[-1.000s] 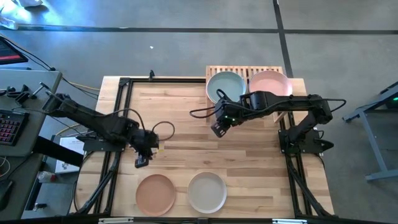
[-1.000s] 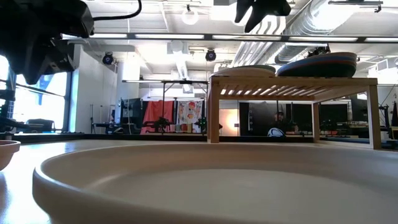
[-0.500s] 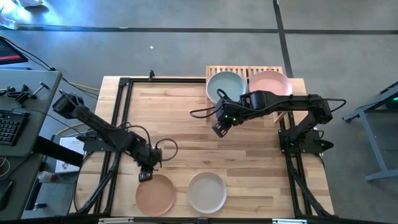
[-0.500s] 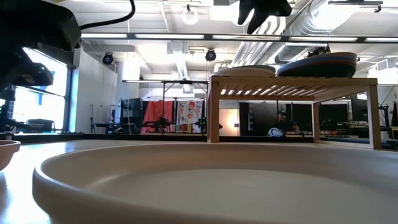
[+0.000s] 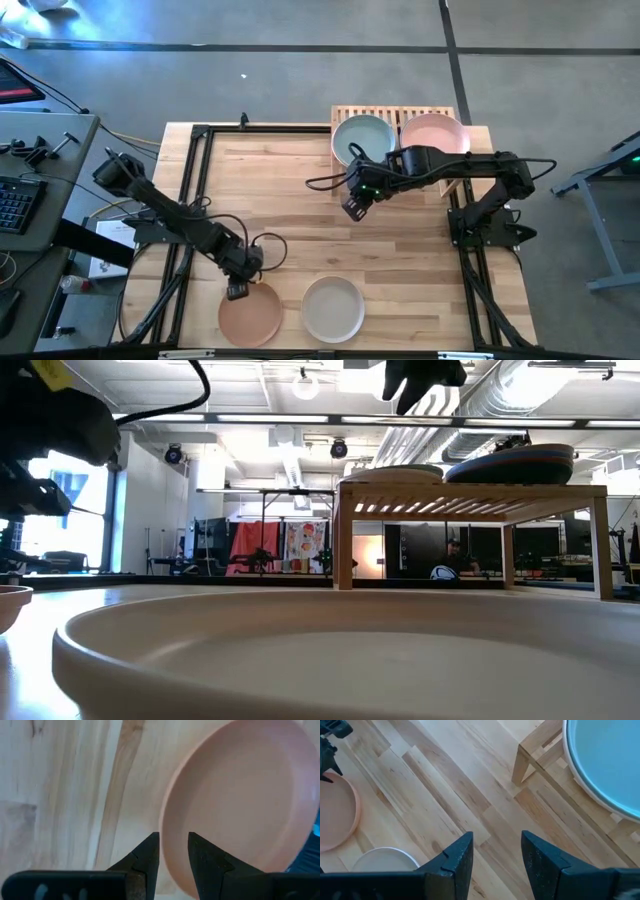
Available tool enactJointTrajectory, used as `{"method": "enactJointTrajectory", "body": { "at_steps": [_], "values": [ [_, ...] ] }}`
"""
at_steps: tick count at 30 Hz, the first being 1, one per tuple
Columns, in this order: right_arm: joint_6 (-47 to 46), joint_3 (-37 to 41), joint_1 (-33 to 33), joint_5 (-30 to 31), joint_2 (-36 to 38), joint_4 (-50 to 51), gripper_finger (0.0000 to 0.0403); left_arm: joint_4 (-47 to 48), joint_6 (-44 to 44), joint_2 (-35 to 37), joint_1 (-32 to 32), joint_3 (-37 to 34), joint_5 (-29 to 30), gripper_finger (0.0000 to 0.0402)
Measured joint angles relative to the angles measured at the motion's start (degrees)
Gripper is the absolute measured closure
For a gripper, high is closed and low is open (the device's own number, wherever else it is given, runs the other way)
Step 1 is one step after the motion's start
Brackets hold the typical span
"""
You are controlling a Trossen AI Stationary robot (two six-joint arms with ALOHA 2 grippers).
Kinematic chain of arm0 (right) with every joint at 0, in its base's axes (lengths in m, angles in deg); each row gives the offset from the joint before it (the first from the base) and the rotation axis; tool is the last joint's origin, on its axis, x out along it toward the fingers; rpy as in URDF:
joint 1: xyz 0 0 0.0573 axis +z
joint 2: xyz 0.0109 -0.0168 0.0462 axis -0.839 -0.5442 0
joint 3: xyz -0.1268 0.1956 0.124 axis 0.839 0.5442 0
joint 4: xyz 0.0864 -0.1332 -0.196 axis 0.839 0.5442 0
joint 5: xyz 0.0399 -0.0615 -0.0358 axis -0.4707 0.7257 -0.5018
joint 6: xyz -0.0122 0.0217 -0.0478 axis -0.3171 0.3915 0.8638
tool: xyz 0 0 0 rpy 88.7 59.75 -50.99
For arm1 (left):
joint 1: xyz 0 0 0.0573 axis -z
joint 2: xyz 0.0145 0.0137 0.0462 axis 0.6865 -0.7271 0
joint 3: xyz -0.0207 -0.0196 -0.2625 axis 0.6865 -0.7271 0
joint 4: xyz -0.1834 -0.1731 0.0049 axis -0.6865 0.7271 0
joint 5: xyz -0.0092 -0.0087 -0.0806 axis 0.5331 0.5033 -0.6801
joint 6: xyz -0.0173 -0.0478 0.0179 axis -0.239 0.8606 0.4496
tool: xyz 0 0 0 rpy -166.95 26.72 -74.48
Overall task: Place and stack plates onto a shelf
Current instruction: Stack the brown plate on top of the light blue plate on the shelf
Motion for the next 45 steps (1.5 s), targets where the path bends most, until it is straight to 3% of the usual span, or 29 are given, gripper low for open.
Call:
{"method": "enactJointTrajectory", "body": {
  "at_steps": [34, 45],
  "values": [
    [-0.5, 0.0, 0.07, -0.22, 0.0, -0.01, 0.026, -3.32, 0.54, -8.02, 0.24, -0.02, 1.79, 0.0314],
    [-0.51, 0.0, 0.07, -0.2, -0.02, -0.01, 0.026, -2.94, -1.59, -7.66, 0.1, -0.02, 1.81, 0.0396]
  ]
}}
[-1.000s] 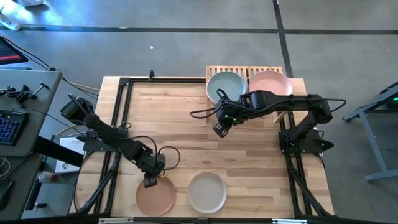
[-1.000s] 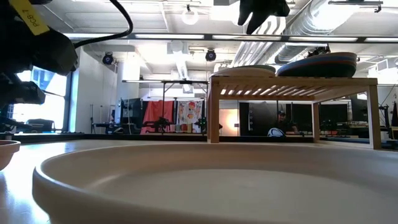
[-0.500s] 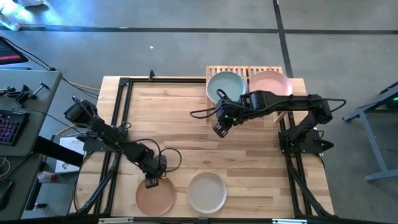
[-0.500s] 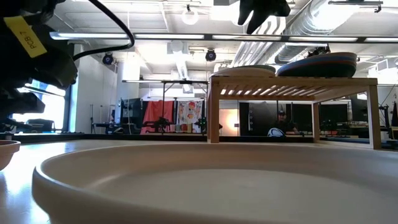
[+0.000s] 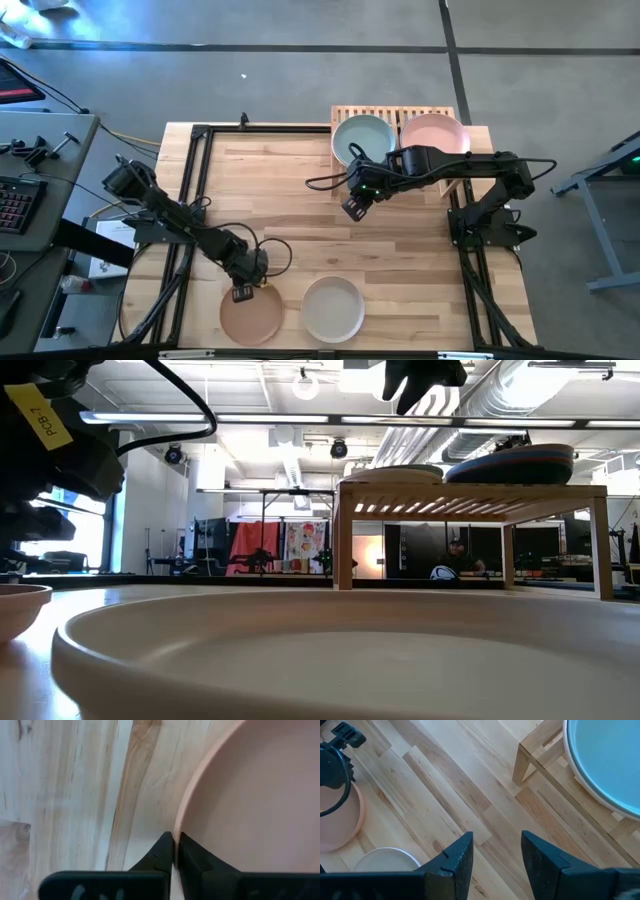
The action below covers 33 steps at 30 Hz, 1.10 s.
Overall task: Place and stack plates onto a shelf
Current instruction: Stack the brown plate on top of the light blue plate on the shelf
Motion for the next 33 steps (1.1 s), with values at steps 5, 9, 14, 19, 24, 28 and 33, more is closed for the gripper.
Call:
{"method": "enactJointTrajectory", "body": {
  "at_steps": [5, 9, 14, 19, 24, 28, 33],
  "values": [
    [-0.03, 0.0, 0.0, 0.02, 0.0, -0.01, 0.026, 0.82, -0.07, 1.65, -1.08, 0.0, -0.51, 0.0398],
    [-0.59, 0.0, 0.0, 0.26, 0.0, -0.26, 0.026, 4.56, -2.04, 4.54, -2.76, 0.2, -0.3, 0.0399],
    [-0.48, 0.0, 0.0, 0.24, -0.02, -0.81, 0.026, 12.24, -5.49, 9.59, -6.45, 1.43, 0.5, 0.04],
    [-0.6, 0.0, 0.0, -0.16, -0.02, -1.62, 0.026, 19.91, -7.13, 14.63, -11.18, 3.86, 5.6, 0.04],
    [-3.39, 0.0, 0.0, -0.61, -0.04, -2.56, 0.026, 26.89, -5.82, 18.29, -17.37, 5.86, 9.97, 0.04],
    [-4.56, 0.01, 0.0, -0.59, -0.04, -4.45, 0.026, 28.86, -5.1, 20.2, -22.72, 7.29, 10.87, 0.04],
    [-4.49, 0.02, 0.0, 1.21, -0.04, -10.6, 0.026, 28.76, -5.1, 21.05, -29.34, 9.65, 12.06, 0.04]
  ]
}}
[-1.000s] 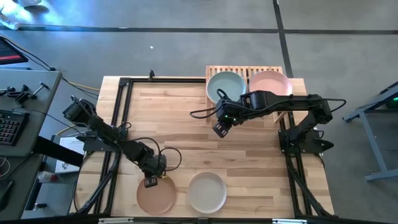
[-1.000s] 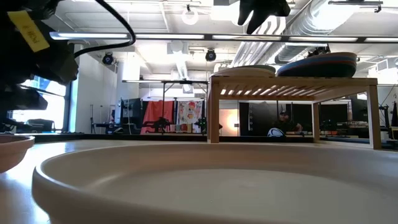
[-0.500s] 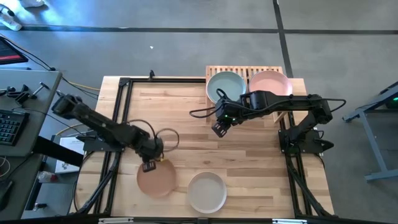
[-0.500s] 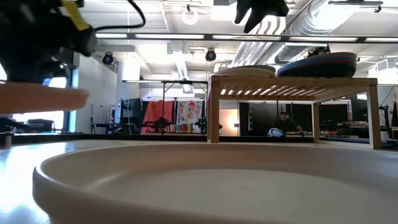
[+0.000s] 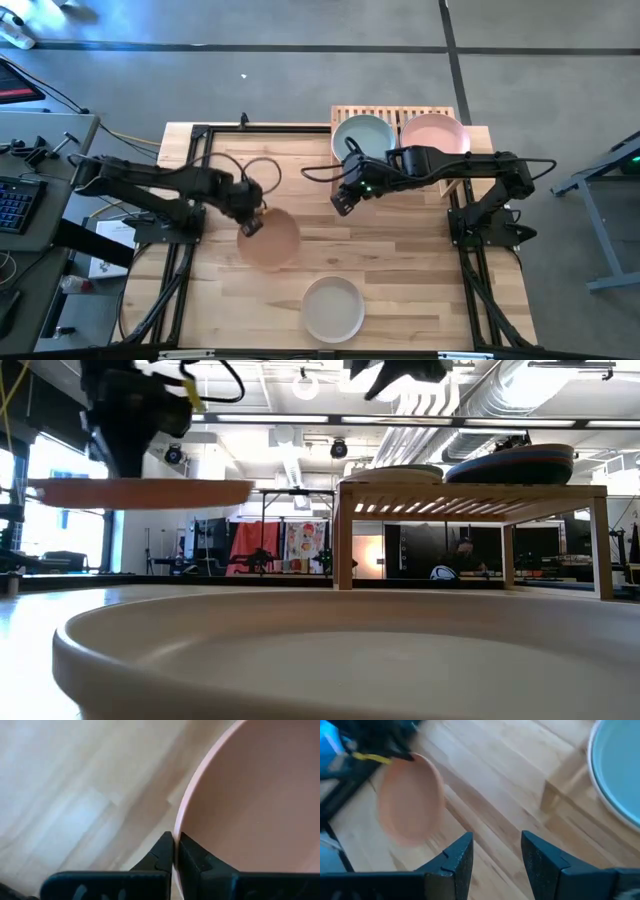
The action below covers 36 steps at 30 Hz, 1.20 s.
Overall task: Place and stack plates onto a shelf
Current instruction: Stack the brown plate on top of the light blue plate on the shelf
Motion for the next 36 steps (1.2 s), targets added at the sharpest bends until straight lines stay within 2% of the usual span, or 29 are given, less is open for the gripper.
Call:
{"method": "enactJointTrajectory", "body": {
  "at_steps": [8, 19, 26, 36],
  "values": [
    [0.77, 0.0, -0.82, 2.48, 0.0, -7.15, 0.026, -0.06, -6.83, 0.04, -8.18, 5.72, 0.31, 0.04],
    [8.16, 0.0, -1.46, 2.24, 0.0, -21.72, 0.026, -0.04, -18.21, 0.04, -13.55, 14.33, 2.9, 0.04],
    [14.52, 0.0, -1.15, -1.86, 0.0, -30.09, 0.026, -0.05, -25.48, 0.04, -16.43, 16.72, 2.94, 0.04],
    [15.73, 0.0, 0.4, 2.65, 0.02, -35.82, 0.026, 0.17, -32.67, 0.03, -19.8, 18.42, 2.59, 0.0398]
  ]
}}
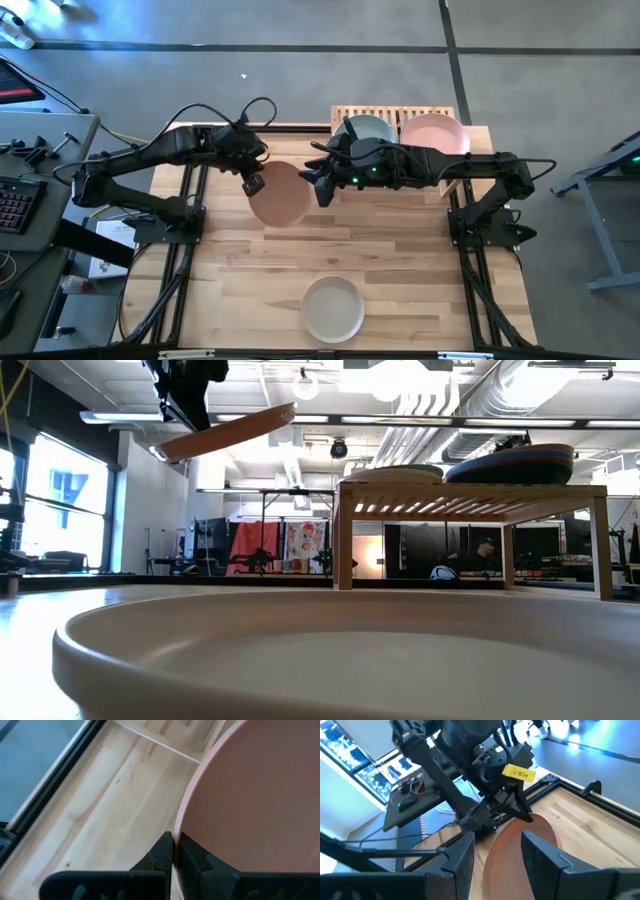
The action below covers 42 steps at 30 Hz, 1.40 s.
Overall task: Place and stack plates onto a shelf
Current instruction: Stack the brown plate on top of the light blue plate on the shelf
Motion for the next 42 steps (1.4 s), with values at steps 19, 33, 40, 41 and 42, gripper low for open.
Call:
{"method": "enactJointTrajectory", "body": {
  "at_steps": [19, 33, 40, 41, 42],
  "values": [
    [-1.11, 0.0, -3.4, 2.07, 0.02, 3.78, 0.026, 1.65, -1.8, -0.97, -6.74, 2.09, -1.65, 0.0397],
    [-16.1, -0.04, -5.18, -0.32, -5.55, 17.99, 0.026, 1.72, 1.32, -6.26, -6.35, 2.07, -4.93, 0.0397],
    [-18.32, -0.04, -5.18, -3.18, -8.66, 18.65, 0.026, 3.19, 1.32, -7.91, -5.11, 2.07, -4.89, 0.0397],
    [-18.51, -0.04, -5.18, -3.16, -8.68, 18.66, 0.026, 3.41, 1.35, -8.05, -5.02, 2.07, -4.86, 0.0397],
    [-18.78, -0.04, -5.16, -3.08, -8.68, 18.64, 0.026, 3.51, 1.37, -8.1, -4.89, 2.07, -4.82, 0.0397]
  ]
}}
